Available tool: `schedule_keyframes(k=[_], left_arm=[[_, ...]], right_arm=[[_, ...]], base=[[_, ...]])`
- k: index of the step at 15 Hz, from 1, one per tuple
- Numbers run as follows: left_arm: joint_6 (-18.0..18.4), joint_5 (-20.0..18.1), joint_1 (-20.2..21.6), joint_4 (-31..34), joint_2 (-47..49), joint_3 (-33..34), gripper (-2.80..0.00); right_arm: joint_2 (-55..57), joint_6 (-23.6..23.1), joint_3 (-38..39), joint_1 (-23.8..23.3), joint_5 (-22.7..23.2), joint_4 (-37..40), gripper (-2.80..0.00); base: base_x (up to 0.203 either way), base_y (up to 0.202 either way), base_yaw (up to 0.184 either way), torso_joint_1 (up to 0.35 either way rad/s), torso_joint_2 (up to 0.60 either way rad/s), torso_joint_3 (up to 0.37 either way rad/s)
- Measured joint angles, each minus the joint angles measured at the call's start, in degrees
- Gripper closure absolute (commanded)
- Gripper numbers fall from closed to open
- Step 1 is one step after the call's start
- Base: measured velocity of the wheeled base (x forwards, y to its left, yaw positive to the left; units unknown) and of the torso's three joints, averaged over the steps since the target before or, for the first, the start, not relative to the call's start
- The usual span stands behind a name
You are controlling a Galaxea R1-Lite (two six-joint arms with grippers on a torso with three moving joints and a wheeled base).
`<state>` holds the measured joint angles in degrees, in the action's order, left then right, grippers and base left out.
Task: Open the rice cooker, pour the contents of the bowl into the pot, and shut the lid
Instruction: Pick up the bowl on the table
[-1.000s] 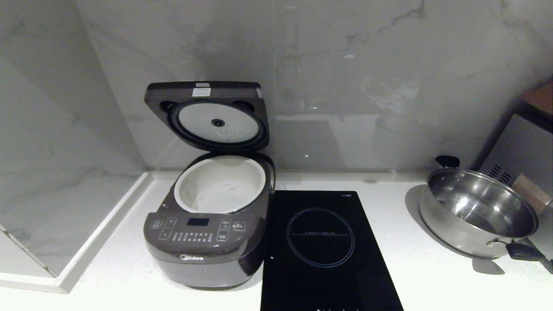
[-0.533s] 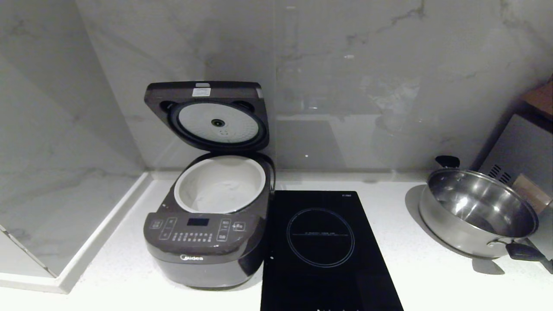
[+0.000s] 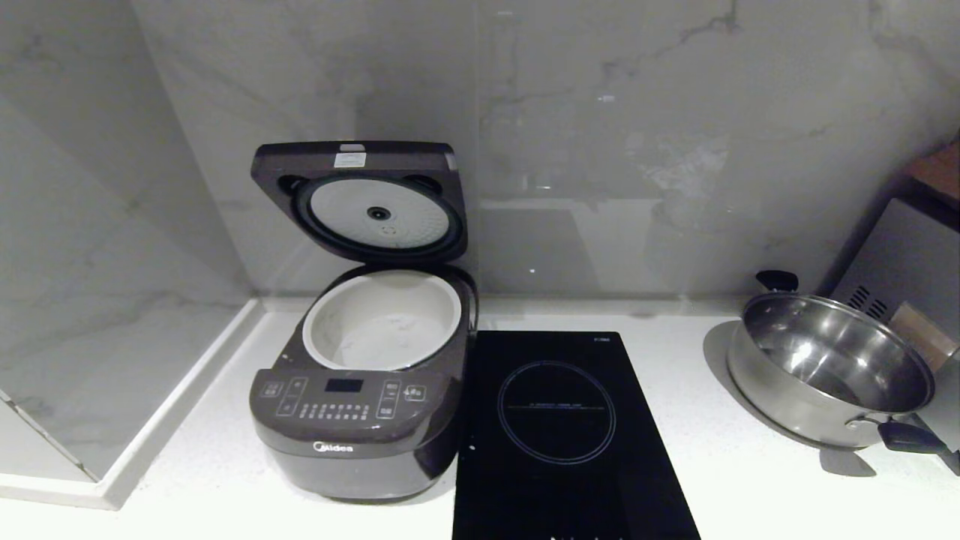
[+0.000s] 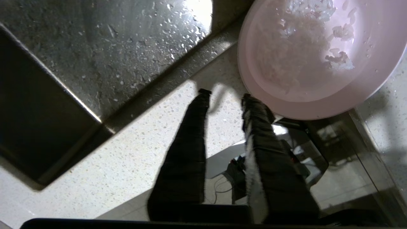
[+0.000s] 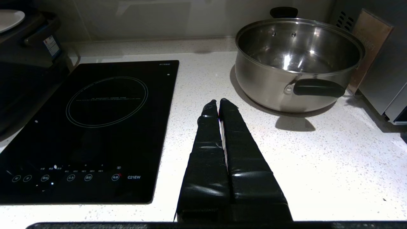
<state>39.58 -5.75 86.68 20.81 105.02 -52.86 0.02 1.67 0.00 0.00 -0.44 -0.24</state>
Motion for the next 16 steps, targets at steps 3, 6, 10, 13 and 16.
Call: schedule_keyframes(k=[3, 6, 10, 13, 16], left_arm=[[-0.7, 0.2, -0.7, 0.0, 2.0, -0.1, -2.80], [-1.8, 1.5, -1.0, -0.8, 4.8, -0.4, -2.80], [-3.5, 2.3, -1.7, -4.3, 9.9, -1.8, -2.80], [-6.6, 2.3, -3.7, -4.3, 12.6, -2.1, -2.80], [-8.7, 2.3, -5.0, -4.0, 14.3, -2.8, -2.80]], right_arm=[[0.0, 0.0, 0.0, 0.0, 0.0, 0.0, 0.00], [0.0, 0.0, 0.0, 0.0, 0.0, 0.0, 0.00], [0.0, 0.0, 0.0, 0.0, 0.0, 0.0, 0.00], [0.0, 0.0, 0.0, 0.0, 0.0, 0.0, 0.00], [0.0, 0.0, 0.0, 0.0, 0.0, 0.0, 0.00]], base=[[0.000, 0.000, 0.000, 0.000, 0.00, 0.000], [0.000, 0.000, 0.000, 0.000, 0.00, 0.000], [0.000, 0.000, 0.000, 0.000, 0.00, 0.000], [0.000, 0.000, 0.000, 0.000, 0.00, 0.000], [0.000, 0.000, 0.000, 0.000, 0.00, 0.000]])
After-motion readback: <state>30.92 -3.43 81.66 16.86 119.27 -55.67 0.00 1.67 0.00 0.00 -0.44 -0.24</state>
